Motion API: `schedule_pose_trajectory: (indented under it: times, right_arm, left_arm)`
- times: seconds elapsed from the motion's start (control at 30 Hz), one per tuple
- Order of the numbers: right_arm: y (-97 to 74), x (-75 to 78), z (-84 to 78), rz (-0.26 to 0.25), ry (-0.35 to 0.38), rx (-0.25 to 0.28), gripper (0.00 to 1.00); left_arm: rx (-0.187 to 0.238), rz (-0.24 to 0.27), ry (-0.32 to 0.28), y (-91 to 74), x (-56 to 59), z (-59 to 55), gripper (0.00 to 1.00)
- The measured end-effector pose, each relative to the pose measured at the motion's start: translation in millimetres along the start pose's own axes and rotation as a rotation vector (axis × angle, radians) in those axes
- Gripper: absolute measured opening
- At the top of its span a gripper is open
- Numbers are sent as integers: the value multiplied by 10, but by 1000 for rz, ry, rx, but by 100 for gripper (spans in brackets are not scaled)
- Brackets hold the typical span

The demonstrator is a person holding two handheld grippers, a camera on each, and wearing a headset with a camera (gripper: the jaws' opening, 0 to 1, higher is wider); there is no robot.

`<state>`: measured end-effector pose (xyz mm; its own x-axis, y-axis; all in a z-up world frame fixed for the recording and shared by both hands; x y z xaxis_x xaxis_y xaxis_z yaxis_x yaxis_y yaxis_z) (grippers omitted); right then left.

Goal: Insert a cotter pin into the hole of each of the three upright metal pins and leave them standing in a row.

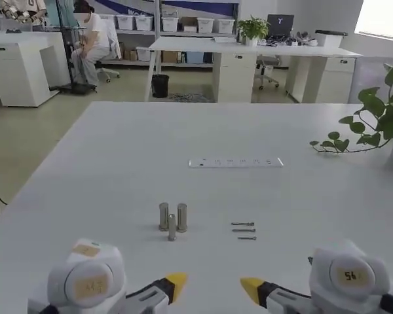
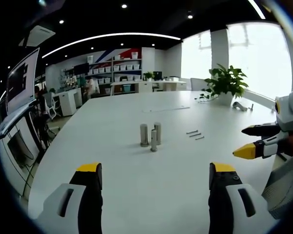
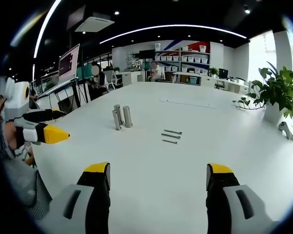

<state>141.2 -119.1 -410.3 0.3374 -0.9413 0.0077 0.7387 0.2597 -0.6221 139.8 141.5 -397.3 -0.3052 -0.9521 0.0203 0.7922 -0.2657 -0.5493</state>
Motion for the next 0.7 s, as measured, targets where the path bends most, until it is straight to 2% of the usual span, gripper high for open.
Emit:
schedule_pose_trajectory:
  times: [0.33, 0.47, 0.7]
  right_arm:
    - [5, -51, 16, 22, -11, 6, 79]
    - [20, -67, 4, 37, -8, -7, 78]
    - [15, -81, 9, 37, -17, -9, 78]
  left_arm:
    - [-11, 2, 9, 6, 0, -18, 88]
    - [-18, 5, 6, 10, -11, -27, 88]
    - [-12, 11, 7, 0, -34, -11, 86]
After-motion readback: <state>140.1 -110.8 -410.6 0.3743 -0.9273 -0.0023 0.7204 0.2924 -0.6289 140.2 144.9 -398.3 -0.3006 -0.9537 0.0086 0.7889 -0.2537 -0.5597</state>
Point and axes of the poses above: the centre of the closed fingertips' face, and the gripper's own axes: y roughly forward along the fingers, x roughly to its right, z roughly out of its top, the point moved 7 cm from there along -y, roughly backward along the fingers, and after that the axes turned 10 degrees about -x, right-handed, at the moved point
